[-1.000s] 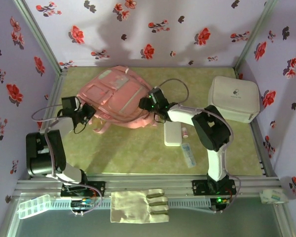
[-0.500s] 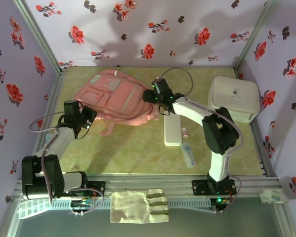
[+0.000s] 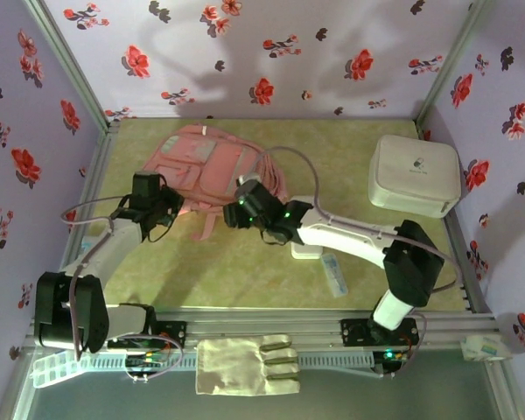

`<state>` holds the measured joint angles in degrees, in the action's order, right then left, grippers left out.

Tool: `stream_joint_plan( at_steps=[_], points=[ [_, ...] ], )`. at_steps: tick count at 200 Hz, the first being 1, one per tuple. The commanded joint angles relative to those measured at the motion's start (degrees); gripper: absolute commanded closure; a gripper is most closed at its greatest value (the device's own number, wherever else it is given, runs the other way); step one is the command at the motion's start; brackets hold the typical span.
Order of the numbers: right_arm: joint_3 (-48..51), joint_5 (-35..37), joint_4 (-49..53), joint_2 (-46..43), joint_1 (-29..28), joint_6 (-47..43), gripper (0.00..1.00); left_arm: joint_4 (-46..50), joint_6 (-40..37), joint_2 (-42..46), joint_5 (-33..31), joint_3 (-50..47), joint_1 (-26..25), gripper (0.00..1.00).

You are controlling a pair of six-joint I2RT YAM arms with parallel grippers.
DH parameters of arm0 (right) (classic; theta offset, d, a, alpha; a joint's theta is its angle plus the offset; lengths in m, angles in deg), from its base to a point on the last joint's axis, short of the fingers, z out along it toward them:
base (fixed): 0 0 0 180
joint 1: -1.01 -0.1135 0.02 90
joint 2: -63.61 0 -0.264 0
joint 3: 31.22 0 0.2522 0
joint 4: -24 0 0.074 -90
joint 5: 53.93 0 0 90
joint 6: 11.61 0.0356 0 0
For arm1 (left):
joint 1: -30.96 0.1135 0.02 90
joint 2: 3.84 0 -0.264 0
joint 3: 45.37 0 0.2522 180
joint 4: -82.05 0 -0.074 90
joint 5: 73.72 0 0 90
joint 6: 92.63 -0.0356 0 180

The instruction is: Pack the student bag

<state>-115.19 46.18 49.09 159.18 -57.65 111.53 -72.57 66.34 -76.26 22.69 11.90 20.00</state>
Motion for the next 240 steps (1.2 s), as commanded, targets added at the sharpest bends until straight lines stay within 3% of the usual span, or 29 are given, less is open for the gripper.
stream_joint_plan(
  at_steps=[1, 51, 98, 240],
  points=[
    [-2.15, 0.00, -5.35, 4.83, -2.99, 1.08, 0.47, -0.90, 1.75, 0.03, 1.67, 3.16, -2.08, 1.00],
    [-7.72, -0.34, -10.55, 14.74, -5.09, -0.22, 0.64, -0.10, 2.57, 0.56, 1.76, 3.49, -3.52, 1.00],
    [-13.50, 0.55, -10.26, 20.57, -4.00, 0.37, 0.69, 0.51, 2.66, 1.46, 2.10, 3.21, -3.61, 1.00],
    [-16.51, 2.72, -9.19, 23.28, -1.74, 0.30, 0.79, 0.90, 1.12, 1.76, 2.81, 3.83, -3.62, 1.00]
  ],
)
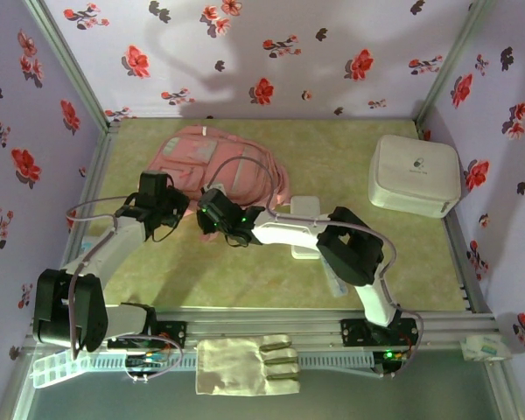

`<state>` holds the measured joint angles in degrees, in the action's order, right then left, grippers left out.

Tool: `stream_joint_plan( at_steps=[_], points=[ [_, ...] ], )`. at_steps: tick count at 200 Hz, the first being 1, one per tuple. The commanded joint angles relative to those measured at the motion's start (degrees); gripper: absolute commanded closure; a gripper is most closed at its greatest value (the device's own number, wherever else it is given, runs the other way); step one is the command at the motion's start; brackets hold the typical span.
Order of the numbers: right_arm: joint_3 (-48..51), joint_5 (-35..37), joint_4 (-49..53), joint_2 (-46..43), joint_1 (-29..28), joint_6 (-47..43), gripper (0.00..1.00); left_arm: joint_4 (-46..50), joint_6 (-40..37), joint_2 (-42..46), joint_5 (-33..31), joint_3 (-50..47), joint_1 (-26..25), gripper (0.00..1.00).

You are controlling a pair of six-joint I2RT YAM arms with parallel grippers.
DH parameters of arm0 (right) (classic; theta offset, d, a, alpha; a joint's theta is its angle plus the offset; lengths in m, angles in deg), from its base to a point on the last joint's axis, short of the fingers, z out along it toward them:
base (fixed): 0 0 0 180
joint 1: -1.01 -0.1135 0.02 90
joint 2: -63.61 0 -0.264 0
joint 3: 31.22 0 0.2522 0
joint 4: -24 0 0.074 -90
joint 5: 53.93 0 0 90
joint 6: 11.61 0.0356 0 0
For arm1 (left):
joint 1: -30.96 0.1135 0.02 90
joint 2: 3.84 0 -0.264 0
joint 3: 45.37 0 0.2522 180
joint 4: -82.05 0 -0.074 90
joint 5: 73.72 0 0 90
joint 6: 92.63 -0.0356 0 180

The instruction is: Pack the student bag

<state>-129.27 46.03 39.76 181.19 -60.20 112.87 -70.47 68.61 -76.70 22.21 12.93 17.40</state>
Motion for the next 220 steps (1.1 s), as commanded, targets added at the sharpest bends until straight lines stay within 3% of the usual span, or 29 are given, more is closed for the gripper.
stream_joint_plan(
  at_steps=[1, 63, 152, 220],
  points=[
    [-2.45, 2.92, 0.08, 1.30, 0.82, -1.06, 0.79, -1.17, -1.13, 2.20, 3.29, 2.78, -1.02, 1.00],
    [-0.40, 4.25, 0.61, -0.79, 0.79, -1.43, 0.90, -1.07, -2.79, 1.71, 3.13, 3.18, -0.95, 1.00],
    [20.03, 14.95, 6.00, -14.67, 3.24, 7.96, 0.91, -0.45, -6.84, -0.88, 1.45, 2.63, -0.12, 1.00],
    [11.45, 10.51, 8.27, -8.44, 3.57, 1.83, 0.83, -0.38, -7.22, -0.97, 2.28, 3.19, -0.12, 1.00]
  ],
)
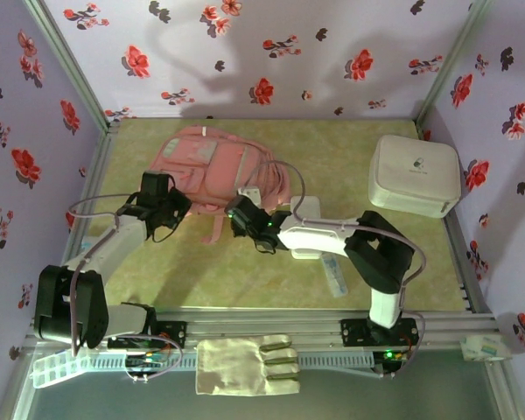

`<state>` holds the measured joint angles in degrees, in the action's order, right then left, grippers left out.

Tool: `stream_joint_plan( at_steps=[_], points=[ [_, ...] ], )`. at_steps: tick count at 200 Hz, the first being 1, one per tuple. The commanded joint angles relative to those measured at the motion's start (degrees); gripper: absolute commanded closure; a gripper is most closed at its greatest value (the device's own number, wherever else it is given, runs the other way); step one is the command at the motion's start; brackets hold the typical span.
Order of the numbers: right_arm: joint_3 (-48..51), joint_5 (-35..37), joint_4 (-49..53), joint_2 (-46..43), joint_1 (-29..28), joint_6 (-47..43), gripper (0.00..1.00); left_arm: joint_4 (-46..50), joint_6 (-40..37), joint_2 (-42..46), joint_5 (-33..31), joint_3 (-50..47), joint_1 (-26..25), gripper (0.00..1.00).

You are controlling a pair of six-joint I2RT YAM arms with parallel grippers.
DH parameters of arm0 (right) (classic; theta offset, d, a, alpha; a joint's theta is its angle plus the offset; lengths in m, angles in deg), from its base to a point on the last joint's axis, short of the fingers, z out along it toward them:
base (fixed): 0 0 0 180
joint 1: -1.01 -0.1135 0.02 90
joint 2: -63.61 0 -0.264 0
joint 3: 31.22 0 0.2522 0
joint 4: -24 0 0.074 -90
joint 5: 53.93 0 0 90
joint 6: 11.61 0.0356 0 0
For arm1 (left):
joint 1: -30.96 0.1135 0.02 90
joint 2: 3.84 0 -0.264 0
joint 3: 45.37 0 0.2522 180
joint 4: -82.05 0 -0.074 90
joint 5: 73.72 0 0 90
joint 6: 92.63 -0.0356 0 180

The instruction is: Pack the student bag

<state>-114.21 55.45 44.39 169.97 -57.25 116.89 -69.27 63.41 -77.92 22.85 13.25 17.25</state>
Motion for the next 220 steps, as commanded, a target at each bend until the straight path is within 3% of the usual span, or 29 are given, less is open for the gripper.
stream_joint_plan(
  at_steps=[1, 36, 55, 84, 130, 175, 220],
  points=[
    [-3.66, 1.10, 3.64, 2.87, 0.61, -2.20, 0.83, -1.61, -1.99, 0.26, 1.67, 2.86, 0.02, 1.00],
    [-4.68, 1.38, 3.53, 3.94, 0.70, -2.64, 0.81, -1.57, -2.04, 0.25, 2.22, 2.82, 0.04, 1.00],
    [-3.72, 2.51, 3.33, 3.14, 0.74, -2.51, 0.88, -1.59, -2.64, 0.17, 2.22, 2.78, 0.01, 1.00],
    [0.04, 6.49, 3.56, -0.21, 0.95, -2.32, 0.90, -1.86, -3.70, -0.18, 1.74, 2.61, 0.31, 1.00],
    [7.40, 11.27, 7.23, -5.46, 5.96, -1.01, 0.91, -4.69, -2.96, -0.34, 1.25, -0.46, 0.72, 1.00],
    [6.92, 5.51, 9.17, -6.52, 9.04, -5.35, 0.91, -5.57, -4.92, -2.43, -0.49, -1.92, 0.80, 1.00],
    [2.85, -7.95, 8.58, -4.70, 8.17, -10.62, 0.94, -4.87, -10.87, -7.51, -3.49, 2.25, 2.88, 1.00]
  ],
)
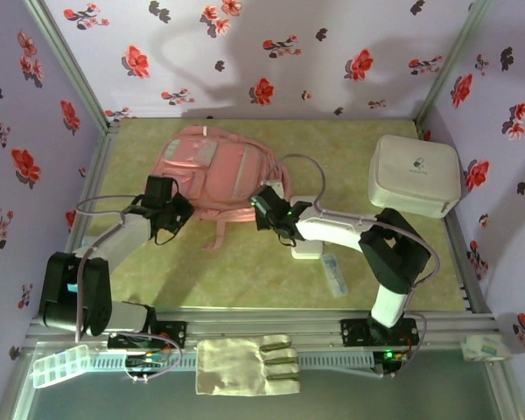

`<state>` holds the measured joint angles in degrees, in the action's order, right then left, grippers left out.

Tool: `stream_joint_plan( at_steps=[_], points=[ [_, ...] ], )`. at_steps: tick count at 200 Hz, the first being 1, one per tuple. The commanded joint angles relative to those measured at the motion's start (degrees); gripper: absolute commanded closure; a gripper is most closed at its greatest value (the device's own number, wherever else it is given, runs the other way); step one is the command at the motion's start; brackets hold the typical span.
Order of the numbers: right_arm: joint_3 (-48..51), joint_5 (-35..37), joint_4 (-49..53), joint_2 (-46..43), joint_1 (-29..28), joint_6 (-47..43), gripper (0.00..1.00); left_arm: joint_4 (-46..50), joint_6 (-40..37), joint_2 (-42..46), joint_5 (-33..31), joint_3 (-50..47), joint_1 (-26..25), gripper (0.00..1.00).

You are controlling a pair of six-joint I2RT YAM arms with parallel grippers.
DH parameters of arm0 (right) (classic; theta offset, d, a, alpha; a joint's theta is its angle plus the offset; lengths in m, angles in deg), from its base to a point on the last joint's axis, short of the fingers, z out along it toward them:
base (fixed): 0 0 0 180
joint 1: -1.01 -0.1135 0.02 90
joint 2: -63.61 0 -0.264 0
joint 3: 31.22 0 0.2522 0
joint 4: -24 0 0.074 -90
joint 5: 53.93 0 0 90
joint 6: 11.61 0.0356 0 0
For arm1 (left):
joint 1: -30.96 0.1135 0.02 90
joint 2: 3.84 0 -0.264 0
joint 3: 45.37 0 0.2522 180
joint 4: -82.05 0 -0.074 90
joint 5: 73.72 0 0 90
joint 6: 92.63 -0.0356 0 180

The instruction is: Pack the student bag

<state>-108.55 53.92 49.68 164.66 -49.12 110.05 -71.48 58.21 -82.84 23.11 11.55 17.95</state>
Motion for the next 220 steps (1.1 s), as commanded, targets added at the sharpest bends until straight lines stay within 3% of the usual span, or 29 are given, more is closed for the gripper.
stream_joint_plan(
  at_steps=[1, 25, 47, 68, 99, 119, 161, 197, 220],
  points=[
    [-2.93, -6.64, 3.29, 0.67, -0.05, -3.87, 0.95, -2.63, -5.83, -2.71, -3.84, 4.09, 2.33, 1.00],
    [-6.22, -11.15, 3.11, 2.57, -2.20, -5.42, 0.97, -2.73, -10.50, -6.69, -5.27, 8.27, 5.19, 1.00],
    [-10.12, -13.35, 2.85, 5.27, -4.18, -4.41, 0.98, -1.49, -13.99, -8.58, -7.05, 11.85, 6.37, 0.68],
    [-12.43, -15.00, -1.01, 7.02, -4.77, -0.21, 0.98, -2.07, -15.15, -7.43, -7.91, 12.13, 7.56, 0.46],
    [-19.66, -18.86, -1.47, 11.52, -4.91, 1.63, 0.98, 1.77, -16.30, -4.72, -7.21, 12.07, 9.54, 0.23],
    [-22.71, -20.32, -2.55, 13.80, -4.95, 2.24, 0.98, 1.80, -16.97, -1.41, -4.78, 10.04, 9.85, 0.13],
    [-29.07, -24.55, -2.09, 18.45, -4.87, 0.93, 0.98, -2.76, -11.12, 7.66, -1.38, 0.19, 9.85, 0.05],
    [-30.34, -27.04, -4.40, 20.33, -4.97, 2.35, 0.98, -18.24, 2.58, 12.42, 5.58, -12.93, 9.85, 0.05],
    [-29.80, -28.10, -5.50, 20.29, -4.96, 3.06, 0.98, -24.32, 10.67, 12.30, 6.57, -16.31, 9.30, 0.09]
  ],
)
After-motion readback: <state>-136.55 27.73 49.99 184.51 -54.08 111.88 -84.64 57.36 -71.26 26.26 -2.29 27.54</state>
